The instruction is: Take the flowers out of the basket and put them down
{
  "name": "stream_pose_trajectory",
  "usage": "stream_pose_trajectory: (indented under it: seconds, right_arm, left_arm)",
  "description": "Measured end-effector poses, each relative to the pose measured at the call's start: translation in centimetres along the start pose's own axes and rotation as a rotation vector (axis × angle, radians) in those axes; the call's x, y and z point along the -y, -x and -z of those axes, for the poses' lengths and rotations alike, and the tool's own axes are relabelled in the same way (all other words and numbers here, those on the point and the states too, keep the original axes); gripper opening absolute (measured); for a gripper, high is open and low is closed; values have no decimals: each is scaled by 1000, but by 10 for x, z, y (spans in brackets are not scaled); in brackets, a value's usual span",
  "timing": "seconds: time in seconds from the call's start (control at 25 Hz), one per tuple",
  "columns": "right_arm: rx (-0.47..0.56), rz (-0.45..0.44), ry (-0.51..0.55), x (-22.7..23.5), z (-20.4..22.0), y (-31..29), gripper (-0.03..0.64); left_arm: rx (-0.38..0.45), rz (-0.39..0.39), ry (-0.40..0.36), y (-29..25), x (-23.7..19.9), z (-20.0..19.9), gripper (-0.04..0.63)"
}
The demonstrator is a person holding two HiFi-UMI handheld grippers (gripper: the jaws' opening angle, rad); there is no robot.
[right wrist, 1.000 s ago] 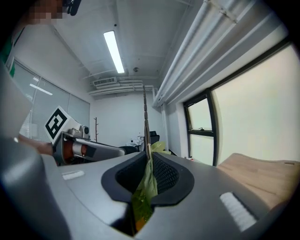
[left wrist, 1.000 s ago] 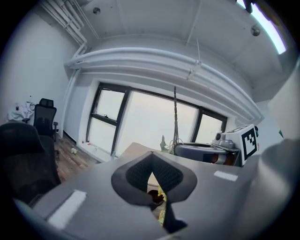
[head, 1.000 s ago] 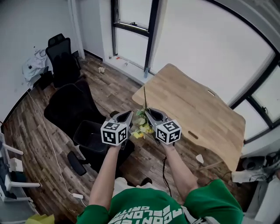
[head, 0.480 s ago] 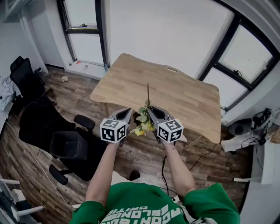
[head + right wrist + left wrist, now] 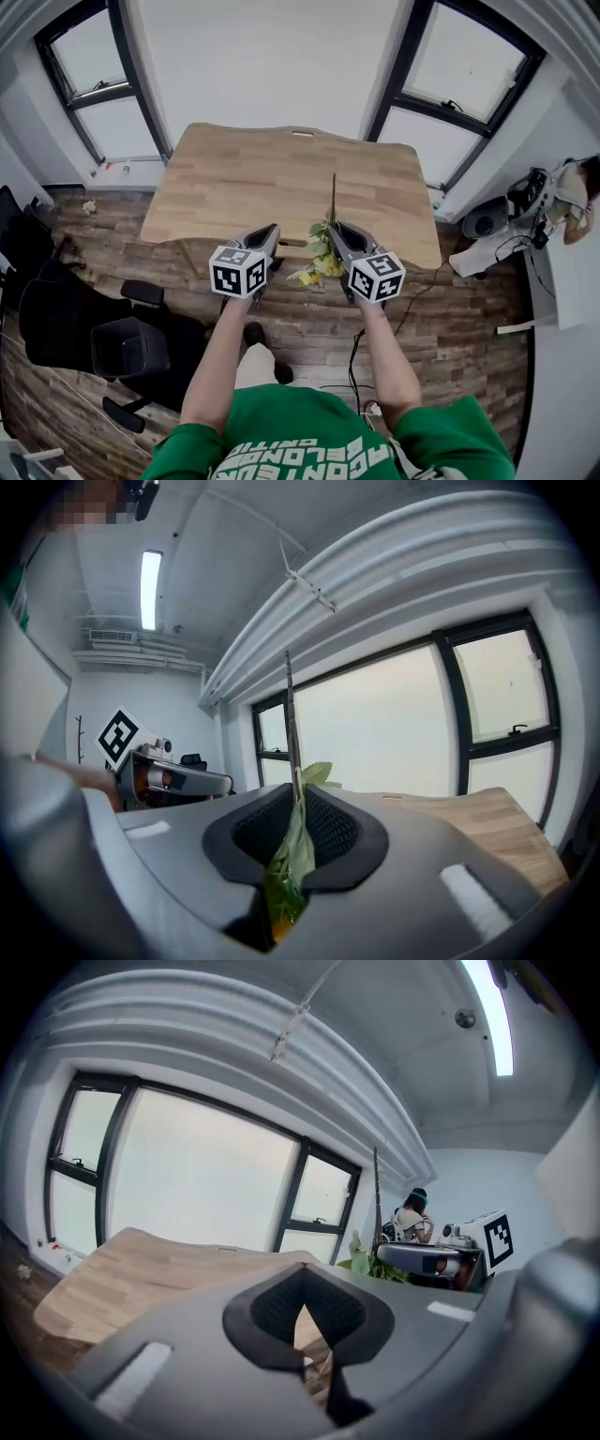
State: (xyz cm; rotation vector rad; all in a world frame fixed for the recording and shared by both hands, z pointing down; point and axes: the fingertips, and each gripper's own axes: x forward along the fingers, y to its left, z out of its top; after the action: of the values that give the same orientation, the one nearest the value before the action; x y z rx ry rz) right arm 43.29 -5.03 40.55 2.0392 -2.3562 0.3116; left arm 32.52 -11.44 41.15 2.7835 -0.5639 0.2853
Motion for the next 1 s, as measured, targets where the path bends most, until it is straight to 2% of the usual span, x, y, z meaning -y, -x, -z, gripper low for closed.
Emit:
stream_pose_trajectory:
  seconds: [0.24,0.4,1.0]
  right_arm:
    - [-12,76,-3,36,12,-2,49]
    - [-37,103,-13,62,18,-16,49]
    - [-141,147,-60,133,34,-139,49]
  left_arm:
    - [-10,69,-7,-43,-6,-1,18]
    - [-17,87,1,-69,-21,-4,18]
    - [-74,95,55,-160,-127,-9,18]
